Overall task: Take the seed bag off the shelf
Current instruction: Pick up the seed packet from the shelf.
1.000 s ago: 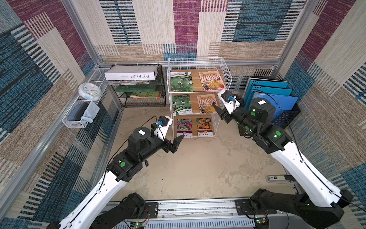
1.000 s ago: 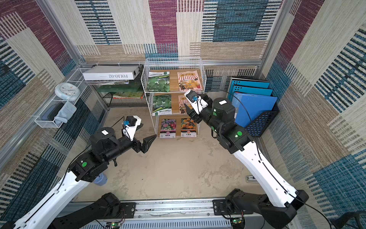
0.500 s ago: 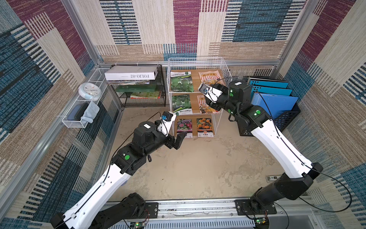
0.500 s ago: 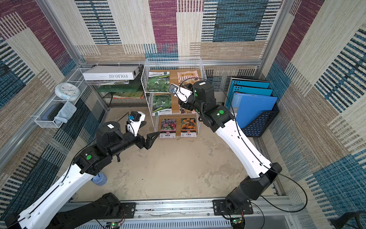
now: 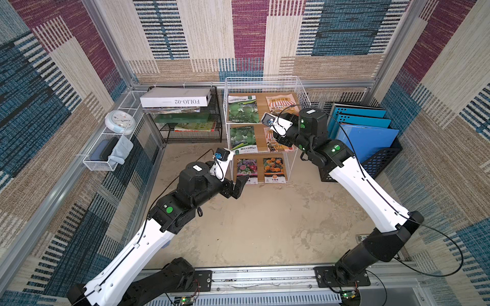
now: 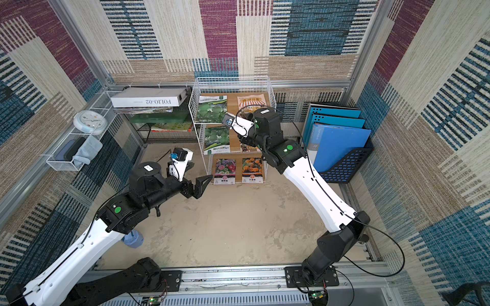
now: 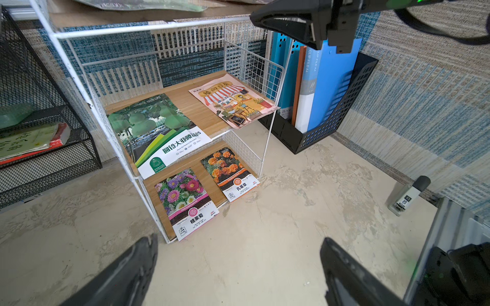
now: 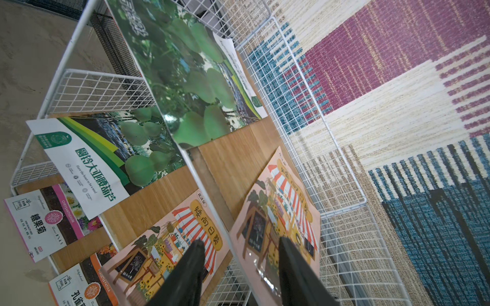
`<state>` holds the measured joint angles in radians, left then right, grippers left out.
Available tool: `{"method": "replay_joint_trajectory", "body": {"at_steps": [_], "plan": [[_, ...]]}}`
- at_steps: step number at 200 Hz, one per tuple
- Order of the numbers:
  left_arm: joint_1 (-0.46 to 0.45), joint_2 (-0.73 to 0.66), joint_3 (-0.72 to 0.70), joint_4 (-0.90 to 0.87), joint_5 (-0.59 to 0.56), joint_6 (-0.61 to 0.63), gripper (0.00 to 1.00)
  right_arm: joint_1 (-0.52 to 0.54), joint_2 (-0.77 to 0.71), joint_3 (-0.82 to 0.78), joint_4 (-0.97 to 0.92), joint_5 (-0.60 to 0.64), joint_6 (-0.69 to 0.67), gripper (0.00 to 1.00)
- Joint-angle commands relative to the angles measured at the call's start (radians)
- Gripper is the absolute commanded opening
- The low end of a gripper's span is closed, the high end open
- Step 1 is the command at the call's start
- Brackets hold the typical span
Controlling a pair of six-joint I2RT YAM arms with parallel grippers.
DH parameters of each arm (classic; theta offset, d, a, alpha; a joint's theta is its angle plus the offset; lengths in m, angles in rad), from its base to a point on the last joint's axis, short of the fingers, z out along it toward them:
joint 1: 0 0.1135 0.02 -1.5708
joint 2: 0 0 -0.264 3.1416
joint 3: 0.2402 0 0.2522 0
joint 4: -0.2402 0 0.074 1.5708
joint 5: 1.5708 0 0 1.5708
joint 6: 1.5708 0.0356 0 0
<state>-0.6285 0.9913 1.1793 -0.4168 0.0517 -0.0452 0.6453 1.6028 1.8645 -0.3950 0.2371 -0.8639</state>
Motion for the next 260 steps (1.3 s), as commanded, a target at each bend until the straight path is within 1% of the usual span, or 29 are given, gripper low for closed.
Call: {"method": "replay_joint_trajectory", "body": {"at_steps": [1, 64, 204, 260], "plan": [[0.0, -0.007, -0.001, 0.003, -0.011, -0.006, 0.99, 0.001, 0.015, 0.004, 0.036, 0.024, -0.007, 0.49], [-0.001, -0.029, -0.003, -0.009, -0.033, 0.004, 1.0, 0.001, 0.026, 0.018, 0.066, 0.015, -0.001, 0.43], [-0.002, -0.046, -0.006, -0.017, -0.037, -0.001, 0.99, 0.001, 0.03, 0.01, 0.089, 0.013, -0.013, 0.3], [-0.002, -0.052, -0.005, -0.017, -0.029, -0.011, 0.99, 0.001, 0.032, 0.007, 0.091, 0.014, -0.015, 0.17]]}}
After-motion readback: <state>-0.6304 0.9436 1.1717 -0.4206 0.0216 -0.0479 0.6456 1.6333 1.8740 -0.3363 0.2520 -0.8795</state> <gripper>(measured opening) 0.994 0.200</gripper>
